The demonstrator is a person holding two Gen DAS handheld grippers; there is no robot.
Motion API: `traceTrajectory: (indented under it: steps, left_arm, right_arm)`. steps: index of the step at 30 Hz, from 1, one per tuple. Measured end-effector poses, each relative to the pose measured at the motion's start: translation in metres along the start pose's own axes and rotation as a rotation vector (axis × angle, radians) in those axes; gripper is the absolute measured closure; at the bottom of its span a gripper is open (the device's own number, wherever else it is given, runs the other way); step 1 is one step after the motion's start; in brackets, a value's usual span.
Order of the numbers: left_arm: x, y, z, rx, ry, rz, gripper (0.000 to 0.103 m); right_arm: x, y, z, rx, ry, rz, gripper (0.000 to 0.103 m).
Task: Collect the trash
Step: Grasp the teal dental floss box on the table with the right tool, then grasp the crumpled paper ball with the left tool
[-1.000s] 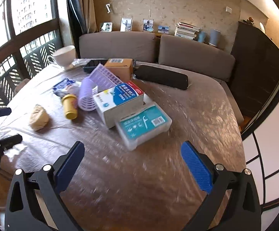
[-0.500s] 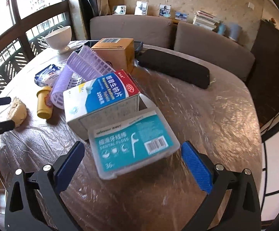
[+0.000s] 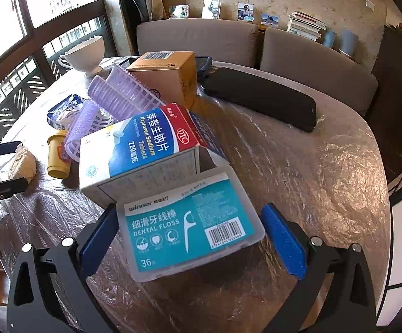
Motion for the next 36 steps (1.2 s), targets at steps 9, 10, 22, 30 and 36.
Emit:
traceTrajectory:
  steps: [9,10,22,30,36]
  left_arm:
    - [-0.005,0.004,0.0,0.008,-0.008,0.03,0.002]
    - [-0.005,0.004,0.0,0.008,-0.007,0.031,0.002]
    - [-0.006,0.0,-0.002,0.003,0.001,0.01,0.002]
    - [-0.006,-0.001,-0.003,-0.001,0.0,0.015,0.015]
    - [-0.005,-0.001,-0.004,0.01,0.005,0.034,0.032]
  right_arm:
    - [0.004,0.0,0.003,0.011,0.003,-0.006,0.004]
    - [0.004,-0.001,0.003,0.008,0.007,-0.012,0.004]
    - [0.0,-0.015,-0.002,-0.006,0.017,-0.046,0.006]
    - [-0.005,-0.015,-0.003,-0.016,0.009,-0.049,0.014]
    - [-0.008,-0.013,-0.008,-0.031,0.015,-0.042,0.014]
Point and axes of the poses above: each gripper's, at about its wrist camera, not at the fingertips, and z roughly the way its jaws point, y to its right, x to its top, the point moved 5 cm from there along z, roughly the way its jaws point, and after that the axes turned 11 degrees about y, right-handed, at the moved point
